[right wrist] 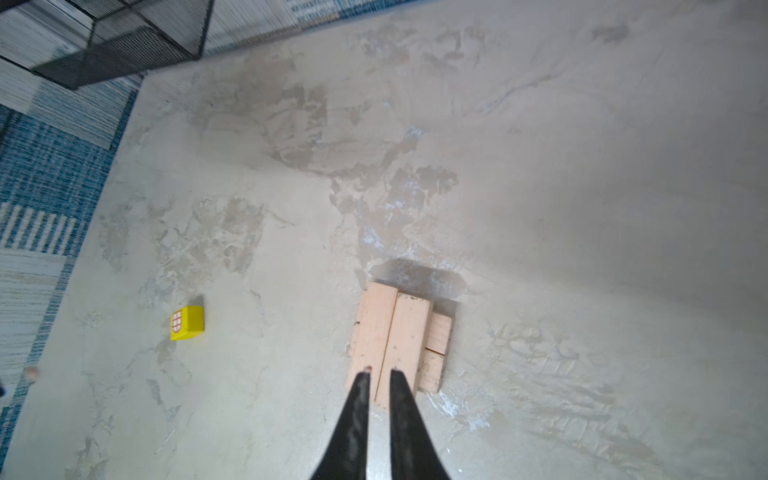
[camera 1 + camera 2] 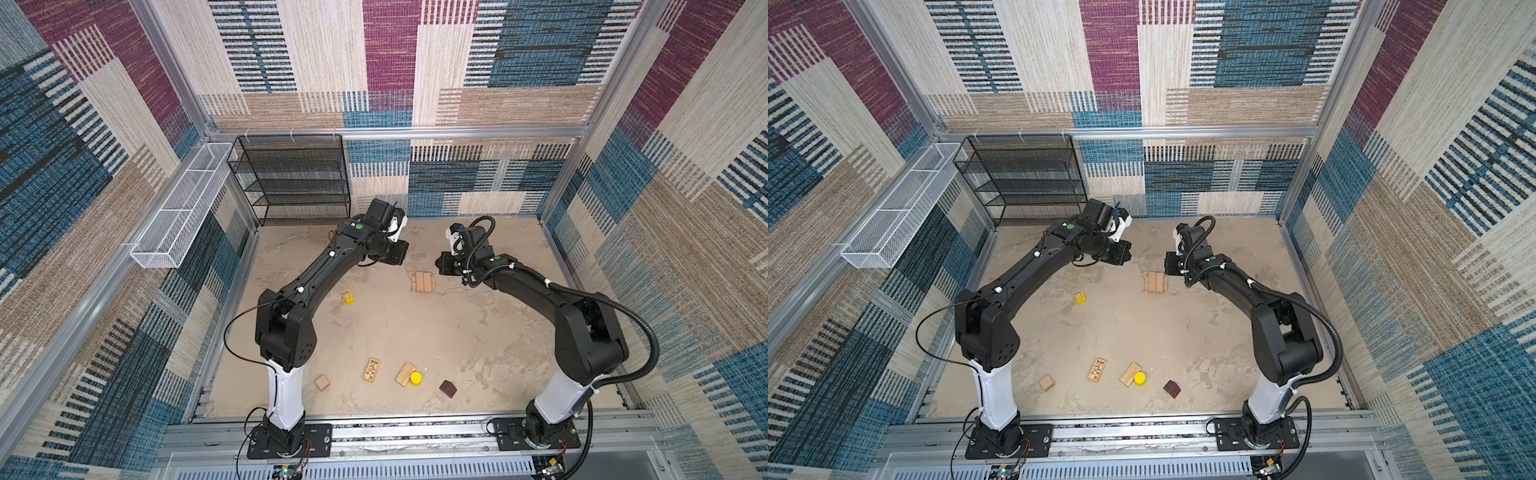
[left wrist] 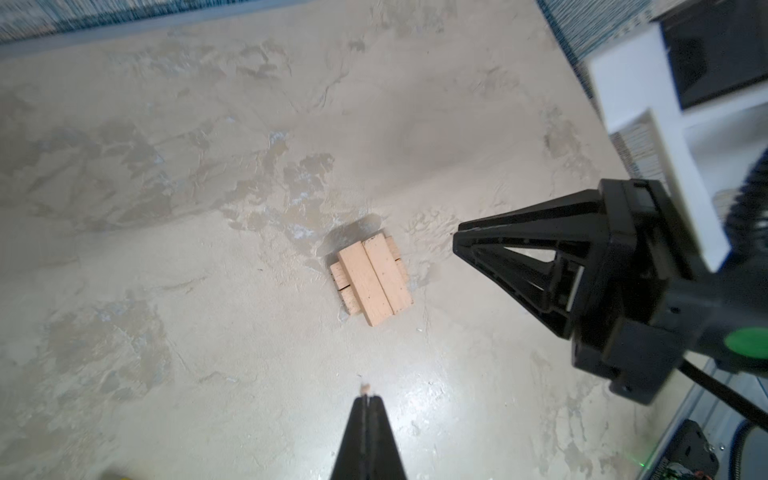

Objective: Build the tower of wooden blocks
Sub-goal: 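Raise both grippers away from the stack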

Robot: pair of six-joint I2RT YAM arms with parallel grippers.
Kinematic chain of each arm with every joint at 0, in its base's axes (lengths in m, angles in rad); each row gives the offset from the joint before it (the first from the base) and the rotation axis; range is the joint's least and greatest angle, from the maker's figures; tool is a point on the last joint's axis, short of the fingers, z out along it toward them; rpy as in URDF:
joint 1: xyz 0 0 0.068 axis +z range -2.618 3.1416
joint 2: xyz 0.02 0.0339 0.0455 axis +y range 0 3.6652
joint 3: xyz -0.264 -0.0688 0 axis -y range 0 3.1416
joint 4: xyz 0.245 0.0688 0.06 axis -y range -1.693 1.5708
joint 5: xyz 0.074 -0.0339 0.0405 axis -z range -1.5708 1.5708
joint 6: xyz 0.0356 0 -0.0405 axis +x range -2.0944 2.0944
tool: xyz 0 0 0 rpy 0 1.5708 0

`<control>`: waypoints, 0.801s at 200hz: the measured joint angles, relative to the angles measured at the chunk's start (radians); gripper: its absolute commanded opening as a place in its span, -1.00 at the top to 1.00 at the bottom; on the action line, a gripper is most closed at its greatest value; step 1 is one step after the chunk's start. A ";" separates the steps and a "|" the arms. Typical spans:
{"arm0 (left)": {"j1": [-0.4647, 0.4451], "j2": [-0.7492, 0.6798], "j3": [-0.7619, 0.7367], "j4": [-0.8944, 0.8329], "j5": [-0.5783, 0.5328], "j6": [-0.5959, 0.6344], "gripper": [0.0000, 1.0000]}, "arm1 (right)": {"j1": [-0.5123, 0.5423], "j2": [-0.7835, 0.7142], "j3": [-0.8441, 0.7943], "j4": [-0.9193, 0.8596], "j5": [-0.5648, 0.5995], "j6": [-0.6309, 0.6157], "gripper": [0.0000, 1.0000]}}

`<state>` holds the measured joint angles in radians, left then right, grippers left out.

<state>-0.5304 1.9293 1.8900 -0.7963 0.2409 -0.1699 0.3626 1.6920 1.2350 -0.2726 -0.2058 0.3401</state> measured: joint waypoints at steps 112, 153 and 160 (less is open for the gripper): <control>0.000 -0.519 -0.636 0.116 -0.062 -0.030 0.74 | 0.186 -0.346 -0.211 -0.024 -0.077 0.016 0.16; 0.005 -0.580 -0.641 0.137 -0.105 0.013 0.63 | 0.274 -0.441 -0.308 0.002 -0.081 0.005 0.01; 0.007 -0.587 -0.641 0.142 -0.103 0.015 0.61 | 0.290 -0.455 -0.317 0.005 -0.079 0.005 0.01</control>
<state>-0.5236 1.3426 1.2491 -0.6540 0.1379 -0.1547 0.6521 1.2373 0.9176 -0.2676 -0.2844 0.3454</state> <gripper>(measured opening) 0.181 0.492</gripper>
